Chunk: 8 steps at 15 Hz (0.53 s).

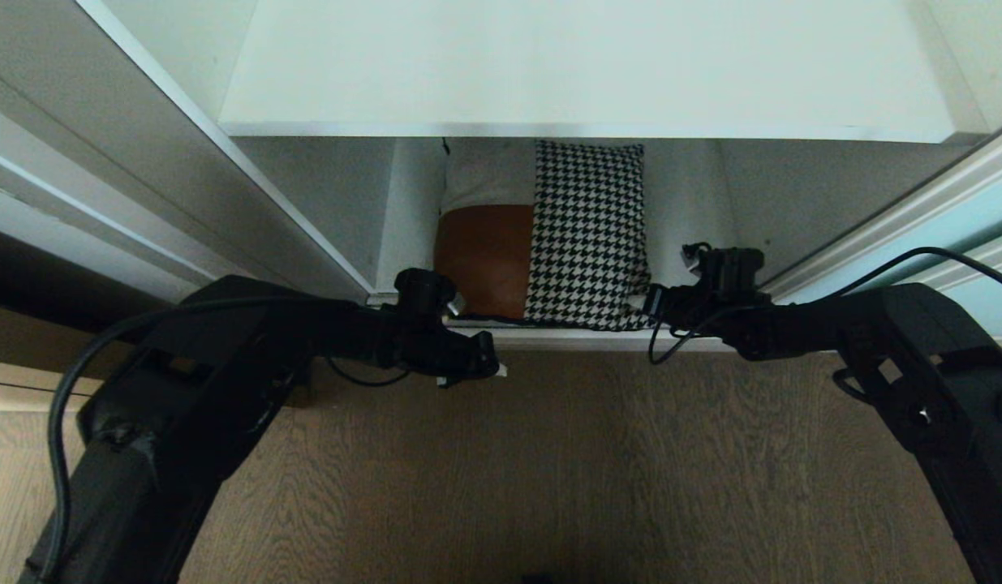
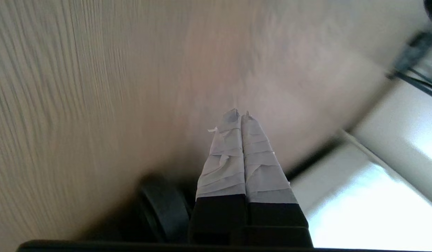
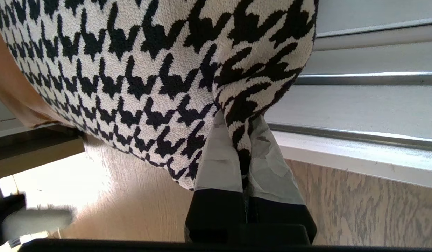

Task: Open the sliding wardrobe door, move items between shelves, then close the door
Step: Place the pillow on the lower shelf

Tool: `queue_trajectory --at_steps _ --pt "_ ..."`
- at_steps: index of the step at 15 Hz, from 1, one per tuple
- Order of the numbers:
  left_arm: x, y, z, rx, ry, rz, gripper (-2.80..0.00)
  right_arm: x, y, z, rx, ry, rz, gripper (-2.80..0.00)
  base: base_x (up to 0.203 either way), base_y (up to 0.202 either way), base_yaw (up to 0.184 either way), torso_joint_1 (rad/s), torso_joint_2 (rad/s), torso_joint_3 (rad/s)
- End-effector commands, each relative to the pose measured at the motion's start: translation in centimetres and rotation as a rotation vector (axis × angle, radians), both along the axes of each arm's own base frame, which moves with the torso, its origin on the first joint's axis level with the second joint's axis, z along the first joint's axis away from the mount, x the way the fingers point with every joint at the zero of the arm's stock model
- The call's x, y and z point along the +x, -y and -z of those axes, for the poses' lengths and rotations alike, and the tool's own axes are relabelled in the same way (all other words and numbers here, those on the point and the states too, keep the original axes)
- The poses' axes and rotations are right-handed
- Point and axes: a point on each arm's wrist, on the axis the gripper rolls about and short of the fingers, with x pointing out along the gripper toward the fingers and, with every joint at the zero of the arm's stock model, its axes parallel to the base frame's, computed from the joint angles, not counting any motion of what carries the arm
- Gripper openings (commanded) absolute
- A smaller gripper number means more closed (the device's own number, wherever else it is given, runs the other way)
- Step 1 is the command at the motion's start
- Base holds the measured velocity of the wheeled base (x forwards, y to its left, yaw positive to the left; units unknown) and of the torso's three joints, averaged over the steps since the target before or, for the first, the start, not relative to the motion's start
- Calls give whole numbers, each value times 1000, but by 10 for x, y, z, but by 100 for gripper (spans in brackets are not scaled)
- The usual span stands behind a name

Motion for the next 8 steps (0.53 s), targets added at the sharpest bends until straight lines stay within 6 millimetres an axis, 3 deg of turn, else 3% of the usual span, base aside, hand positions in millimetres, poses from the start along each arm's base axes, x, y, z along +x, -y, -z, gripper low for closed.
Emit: queue_trajectory --at_steps 1,5,8 --pt "15 7 28 81 43 -29 -280 -2 0 -7 4 8 -3 -280 0 0 0 0 0 0" --pt "38 13 30 164 425 -275 -280 -6 0 -25 6 21 -4 -280 0 0 0 0 0 0" --pt "45 14 14 213 682 -387 -280 -13 -6 -40 6 25 -17 -280 0 0 0 0 0 0"
